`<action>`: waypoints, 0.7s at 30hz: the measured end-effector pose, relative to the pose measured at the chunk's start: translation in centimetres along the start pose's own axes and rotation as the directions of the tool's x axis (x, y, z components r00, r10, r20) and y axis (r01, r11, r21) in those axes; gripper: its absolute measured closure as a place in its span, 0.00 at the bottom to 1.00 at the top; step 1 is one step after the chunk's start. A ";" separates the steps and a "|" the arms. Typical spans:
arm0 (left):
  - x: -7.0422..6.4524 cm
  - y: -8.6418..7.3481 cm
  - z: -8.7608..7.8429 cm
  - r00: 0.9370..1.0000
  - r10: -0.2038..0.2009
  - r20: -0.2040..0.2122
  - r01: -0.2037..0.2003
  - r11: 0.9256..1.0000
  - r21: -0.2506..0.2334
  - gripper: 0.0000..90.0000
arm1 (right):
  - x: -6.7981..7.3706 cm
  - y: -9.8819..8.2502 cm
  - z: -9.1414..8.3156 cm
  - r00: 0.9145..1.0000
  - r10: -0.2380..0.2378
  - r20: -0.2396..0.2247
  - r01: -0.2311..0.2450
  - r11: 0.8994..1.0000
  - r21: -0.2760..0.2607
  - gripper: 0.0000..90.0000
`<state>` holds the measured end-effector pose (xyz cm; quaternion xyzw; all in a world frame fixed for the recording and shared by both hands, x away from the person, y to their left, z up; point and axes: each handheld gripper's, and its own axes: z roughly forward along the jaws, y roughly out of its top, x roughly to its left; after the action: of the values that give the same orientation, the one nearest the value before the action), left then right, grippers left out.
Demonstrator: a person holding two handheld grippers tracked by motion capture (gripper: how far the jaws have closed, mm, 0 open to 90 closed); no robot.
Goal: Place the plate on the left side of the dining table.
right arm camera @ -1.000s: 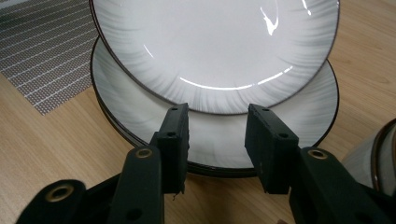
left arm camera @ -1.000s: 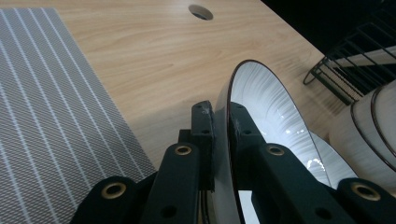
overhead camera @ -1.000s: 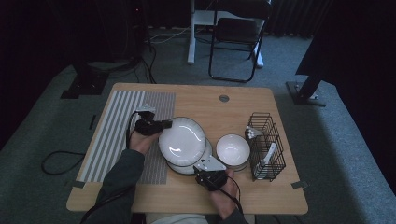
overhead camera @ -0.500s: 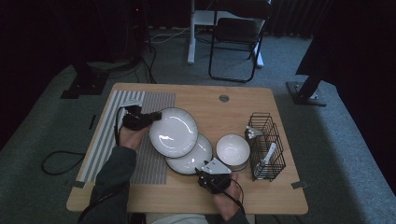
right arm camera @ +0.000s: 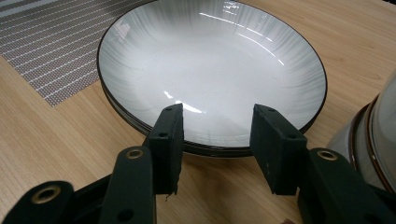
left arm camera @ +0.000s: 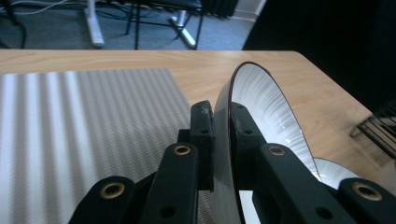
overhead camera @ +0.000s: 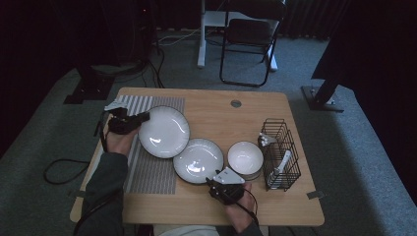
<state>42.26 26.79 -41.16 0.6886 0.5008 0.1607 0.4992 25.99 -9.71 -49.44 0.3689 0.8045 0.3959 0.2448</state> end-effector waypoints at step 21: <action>4.9 -2.0 -2.1 0.973 -0.091 -0.213 0.088 0.996 -0.023 0.93 | 0.1 -0.1 0.1 1.000 -0.007 -0.011 0.007 1.000 0.005 0.59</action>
<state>41.88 32.09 -43.33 0.6408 0.5811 0.2146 0.4535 25.92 -9.62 -49.61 0.3646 0.8083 0.3949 0.2405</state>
